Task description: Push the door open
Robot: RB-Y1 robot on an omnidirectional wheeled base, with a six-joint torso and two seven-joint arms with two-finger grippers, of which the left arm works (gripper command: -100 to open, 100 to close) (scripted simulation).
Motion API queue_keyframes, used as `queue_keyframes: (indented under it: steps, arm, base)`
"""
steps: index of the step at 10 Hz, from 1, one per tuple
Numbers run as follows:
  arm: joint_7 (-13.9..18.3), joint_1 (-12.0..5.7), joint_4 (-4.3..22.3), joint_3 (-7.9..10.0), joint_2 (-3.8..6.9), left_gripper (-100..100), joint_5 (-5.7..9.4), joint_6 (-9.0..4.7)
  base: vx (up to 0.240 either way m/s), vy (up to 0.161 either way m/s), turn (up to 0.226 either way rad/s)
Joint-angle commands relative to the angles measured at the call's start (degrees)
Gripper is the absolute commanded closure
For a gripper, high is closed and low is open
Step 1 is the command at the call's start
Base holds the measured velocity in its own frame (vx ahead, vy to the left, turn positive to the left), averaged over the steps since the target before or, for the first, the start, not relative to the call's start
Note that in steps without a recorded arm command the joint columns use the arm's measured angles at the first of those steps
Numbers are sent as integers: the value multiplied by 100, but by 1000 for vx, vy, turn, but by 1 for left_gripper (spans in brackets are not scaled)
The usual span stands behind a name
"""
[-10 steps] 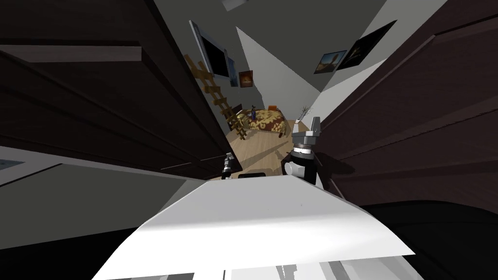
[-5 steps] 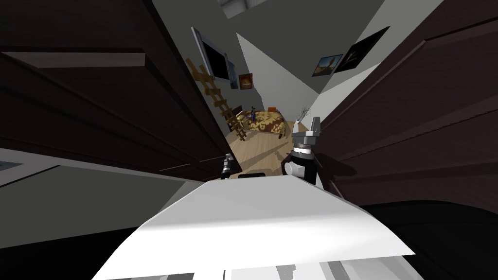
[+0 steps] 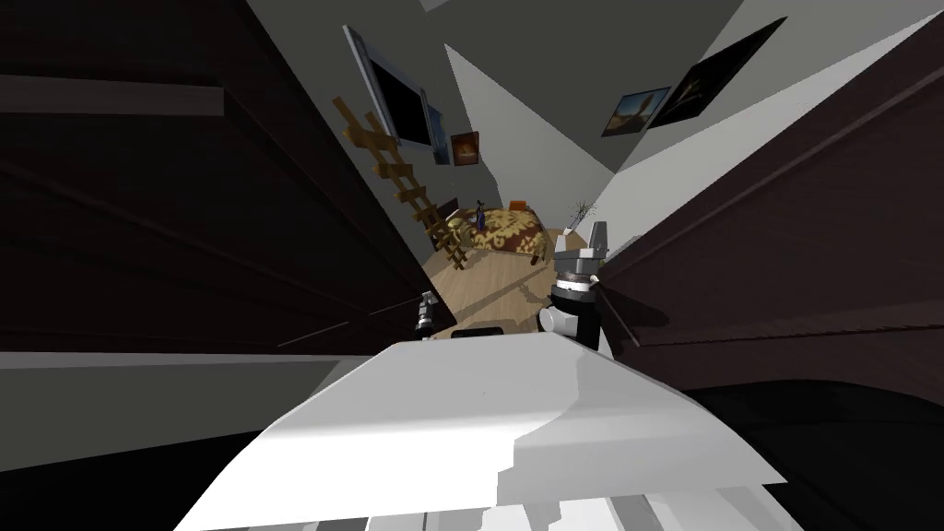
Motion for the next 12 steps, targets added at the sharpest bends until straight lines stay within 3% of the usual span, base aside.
queue_keyframes:
  steps: [1,3,4,8,10,12]
  arm:
    - [-58,76,-128,185,88,100,118,30]
    - [-125,107,-163,320,102,100,224,36]
    - [-114,180,-282,258,41,-100,216,134]
    - [-114,270,-374,284,-66,-100,285,150]
    - [-114,337,-443,303,-203,-100,337,161]
    - [-121,315,-404,319,-121,-100,332,131]
  base:
    - [214,13,16]
    - [214,0,69]
    - [-16,-78,94]
    - [-176,-148,50]
    - [-176,-157,59]
    - [42,-33,-9]
